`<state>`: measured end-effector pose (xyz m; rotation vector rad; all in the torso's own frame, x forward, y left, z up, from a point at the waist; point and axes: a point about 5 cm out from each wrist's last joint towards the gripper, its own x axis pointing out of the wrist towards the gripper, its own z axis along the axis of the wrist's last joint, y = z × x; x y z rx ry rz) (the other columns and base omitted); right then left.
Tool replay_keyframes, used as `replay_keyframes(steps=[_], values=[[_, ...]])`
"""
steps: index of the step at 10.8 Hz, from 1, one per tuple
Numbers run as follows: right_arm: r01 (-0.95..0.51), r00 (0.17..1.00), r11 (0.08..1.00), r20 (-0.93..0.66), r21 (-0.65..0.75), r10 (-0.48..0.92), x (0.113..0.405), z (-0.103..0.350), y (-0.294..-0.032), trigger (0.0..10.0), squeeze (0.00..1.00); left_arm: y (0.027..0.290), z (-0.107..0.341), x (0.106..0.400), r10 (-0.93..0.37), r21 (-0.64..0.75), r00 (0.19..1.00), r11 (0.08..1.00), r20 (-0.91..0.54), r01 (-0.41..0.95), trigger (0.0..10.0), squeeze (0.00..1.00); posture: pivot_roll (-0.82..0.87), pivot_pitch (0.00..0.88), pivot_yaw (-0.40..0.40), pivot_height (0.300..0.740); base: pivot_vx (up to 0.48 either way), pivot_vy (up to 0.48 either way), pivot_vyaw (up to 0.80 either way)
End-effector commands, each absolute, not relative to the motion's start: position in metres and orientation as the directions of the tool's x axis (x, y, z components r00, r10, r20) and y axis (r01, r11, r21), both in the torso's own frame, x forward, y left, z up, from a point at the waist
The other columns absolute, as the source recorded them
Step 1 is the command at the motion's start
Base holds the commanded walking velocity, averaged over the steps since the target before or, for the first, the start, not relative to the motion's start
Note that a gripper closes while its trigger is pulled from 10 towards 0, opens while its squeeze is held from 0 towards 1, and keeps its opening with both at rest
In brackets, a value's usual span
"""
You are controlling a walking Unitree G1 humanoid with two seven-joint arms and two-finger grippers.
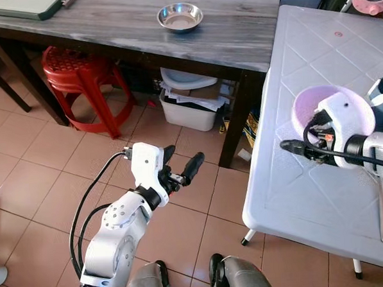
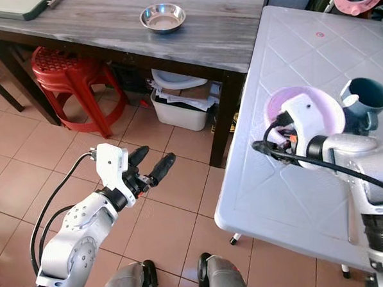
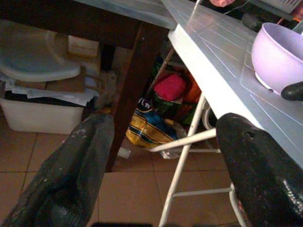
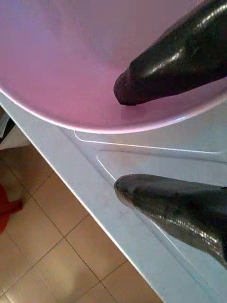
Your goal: Setting the table
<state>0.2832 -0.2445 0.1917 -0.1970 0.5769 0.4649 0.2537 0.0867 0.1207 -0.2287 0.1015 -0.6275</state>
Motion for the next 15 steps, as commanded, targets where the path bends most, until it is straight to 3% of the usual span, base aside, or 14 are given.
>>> replay_keyframes(steps=[1,10,13,15], values=[[-0.476,0.731,0.878,-0.579,-0.054,0.361,0.281,0.190,-0.249,0.0,0.00,0.086,0.118,0.252,-0.603,-0.243,0.797,0.780,-0.041,0.577,10.0,0.00,-0.11,0.157,-0.021,0.740,0.000,0.000,0.00],[-0.413,0.794,0.906,-0.524,-0.092,0.309,0.289,0.173,-0.232,0.0,0.00,0.095,0.114,0.252,-0.553,-0.238,0.831,0.816,-0.057,0.527,10.0,0.00,-0.08,0.149,-0.015,0.740,0.000,0.000,0.00],[-0.359,0.852,0.921,-0.456,-0.151,0.257,0.294,0.166,-0.222,0.0,0.00,0.101,0.111,0.251,-0.527,-0.230,0.847,0.835,-0.071,0.500,10.0,0.00,-0.07,0.138,-0.011,0.740,0.000,0.000,0.00],[-0.334,0.908,0.903,-0.350,-0.270,0.231,0.298,0.169,-0.205,0.0,0.00,0.107,0.114,0.256,-0.492,-0.212,0.869,0.855,-0.048,0.473,10.0,0.00,-0.05,0.136,-0.023,0.740,0.000,0.429,0.00]])
